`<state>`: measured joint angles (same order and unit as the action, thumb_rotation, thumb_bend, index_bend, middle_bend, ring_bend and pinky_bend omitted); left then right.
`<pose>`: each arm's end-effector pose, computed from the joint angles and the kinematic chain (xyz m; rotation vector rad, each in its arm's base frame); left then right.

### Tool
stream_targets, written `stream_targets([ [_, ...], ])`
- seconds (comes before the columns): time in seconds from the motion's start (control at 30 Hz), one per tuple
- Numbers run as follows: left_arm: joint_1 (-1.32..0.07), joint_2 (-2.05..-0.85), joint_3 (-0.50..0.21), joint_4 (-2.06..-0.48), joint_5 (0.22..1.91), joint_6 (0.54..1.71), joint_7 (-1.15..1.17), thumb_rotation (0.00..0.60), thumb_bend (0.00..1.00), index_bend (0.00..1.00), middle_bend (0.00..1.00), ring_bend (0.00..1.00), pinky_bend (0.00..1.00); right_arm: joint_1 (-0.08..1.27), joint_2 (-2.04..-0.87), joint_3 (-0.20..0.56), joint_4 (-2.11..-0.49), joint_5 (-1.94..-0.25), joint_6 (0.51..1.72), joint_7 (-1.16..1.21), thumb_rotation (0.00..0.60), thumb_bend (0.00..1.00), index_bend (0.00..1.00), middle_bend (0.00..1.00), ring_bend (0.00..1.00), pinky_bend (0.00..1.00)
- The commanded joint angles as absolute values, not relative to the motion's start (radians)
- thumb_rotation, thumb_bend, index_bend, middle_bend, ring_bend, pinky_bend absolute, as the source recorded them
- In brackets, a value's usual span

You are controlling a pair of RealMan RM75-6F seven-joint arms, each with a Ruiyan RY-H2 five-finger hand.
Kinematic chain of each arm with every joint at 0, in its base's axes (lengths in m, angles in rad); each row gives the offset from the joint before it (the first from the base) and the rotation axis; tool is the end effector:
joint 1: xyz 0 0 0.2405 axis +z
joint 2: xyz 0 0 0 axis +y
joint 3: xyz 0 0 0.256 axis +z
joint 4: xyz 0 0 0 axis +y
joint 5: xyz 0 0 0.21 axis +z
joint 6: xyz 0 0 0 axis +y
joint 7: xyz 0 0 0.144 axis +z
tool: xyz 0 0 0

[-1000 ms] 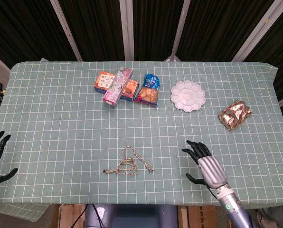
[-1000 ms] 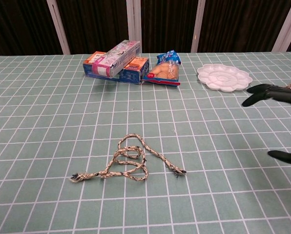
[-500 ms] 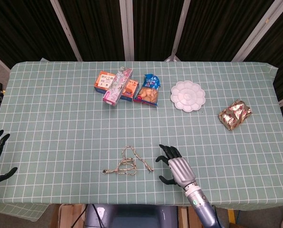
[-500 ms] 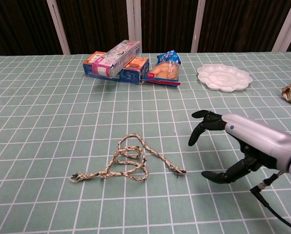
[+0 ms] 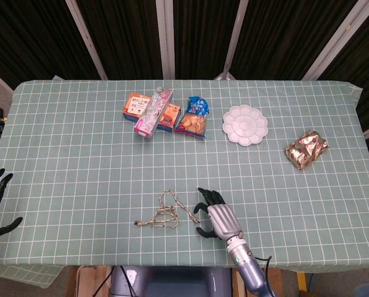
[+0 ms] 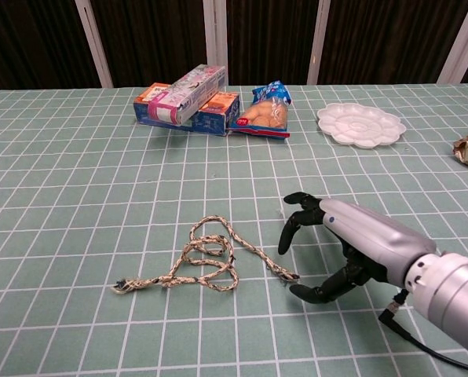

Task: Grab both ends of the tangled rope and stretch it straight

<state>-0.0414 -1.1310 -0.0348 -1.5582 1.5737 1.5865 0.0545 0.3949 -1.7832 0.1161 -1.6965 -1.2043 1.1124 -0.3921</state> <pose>-0.3134 0.1642 0.1671 -1.4012 -0.7633 -0.8924 -0.1321 -0.2196 -0.0716 1.6977 -1.3982 1.0810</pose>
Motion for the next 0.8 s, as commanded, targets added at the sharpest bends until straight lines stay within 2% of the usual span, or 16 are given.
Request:
stream_targets([
  [0.03, -0.042, -1.131, -0.035, -1.559, 1.574, 1.586, 0.053, 0.600, 0.02, 0.03, 0.00, 0.00, 0.00, 0.403, -1.809, 0.122, -1.678, -1.189, 1.115, -0.397, 0.600, 0.30, 0.45, 0.06, 0.00, 0.00],
  [0.33, -0.043, -1.128, -0.035, -1.559, 1.570, 1.583, 0.039, 0.600, 0.02, 0.03, 0.00, 0.00, 0.00, 0.420, -1.854, 0.140, -1.617, -1.160, 1.121, -0.400, 0.600, 0.31, 0.48, 0.07, 0.00, 0.00],
  [0.8, -0.043, -1.129, -0.032, -1.565, 1.575, 1.585, 0.045, 0.600, 0.03, 0.03, 0.00, 0.00, 0.00, 0.423, -1.856, 0.148, -1.603, -1.124, 1.128, -0.392, 0.600, 0.35, 0.52, 0.09, 0.00, 0.00],
])
